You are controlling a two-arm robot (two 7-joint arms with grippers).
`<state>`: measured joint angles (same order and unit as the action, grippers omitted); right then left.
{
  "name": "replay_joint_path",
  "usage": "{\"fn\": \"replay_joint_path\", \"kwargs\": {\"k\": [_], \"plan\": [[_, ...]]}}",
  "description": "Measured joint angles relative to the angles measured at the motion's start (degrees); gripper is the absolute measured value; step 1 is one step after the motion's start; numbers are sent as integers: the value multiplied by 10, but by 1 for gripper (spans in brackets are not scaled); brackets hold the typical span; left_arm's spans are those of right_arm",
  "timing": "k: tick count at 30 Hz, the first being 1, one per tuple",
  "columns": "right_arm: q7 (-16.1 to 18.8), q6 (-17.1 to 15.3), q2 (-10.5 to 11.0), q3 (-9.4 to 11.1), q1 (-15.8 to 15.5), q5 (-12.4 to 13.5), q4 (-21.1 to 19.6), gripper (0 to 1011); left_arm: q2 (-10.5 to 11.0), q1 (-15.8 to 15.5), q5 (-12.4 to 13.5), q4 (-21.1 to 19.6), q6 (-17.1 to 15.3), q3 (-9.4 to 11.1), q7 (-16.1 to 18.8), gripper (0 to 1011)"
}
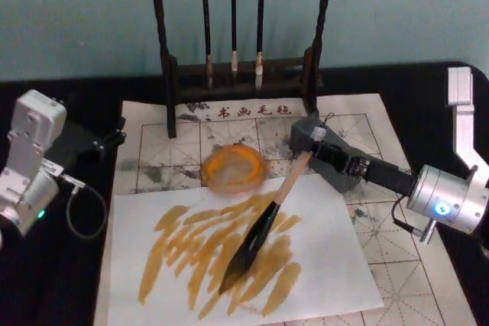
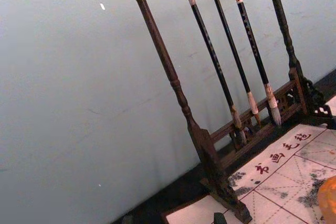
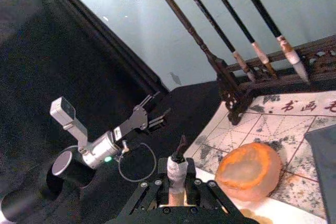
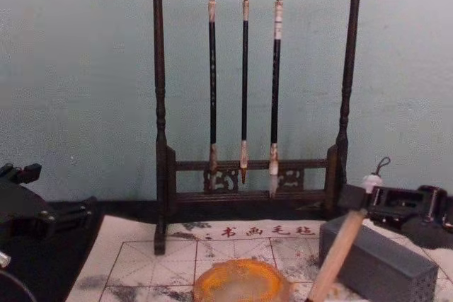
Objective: Pick up the brush from the inkstone, write on the paper, then place the brush back to its original position.
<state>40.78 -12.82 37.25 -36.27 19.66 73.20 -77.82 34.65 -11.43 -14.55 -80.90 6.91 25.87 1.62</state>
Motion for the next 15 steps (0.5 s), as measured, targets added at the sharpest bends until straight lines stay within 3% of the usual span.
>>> {"fn": "replay_joint_path", "kwargs": {"k": [5, 15], "plan": [[-2, 1, 1, 7, -2, 5, 2, 188, 0, 0, 0, 0, 0, 0, 0, 1001], [-15, 4, -1, 29, -13, 39, -6, 188, 0, 0, 0, 0, 0, 0, 0, 1001]]}}
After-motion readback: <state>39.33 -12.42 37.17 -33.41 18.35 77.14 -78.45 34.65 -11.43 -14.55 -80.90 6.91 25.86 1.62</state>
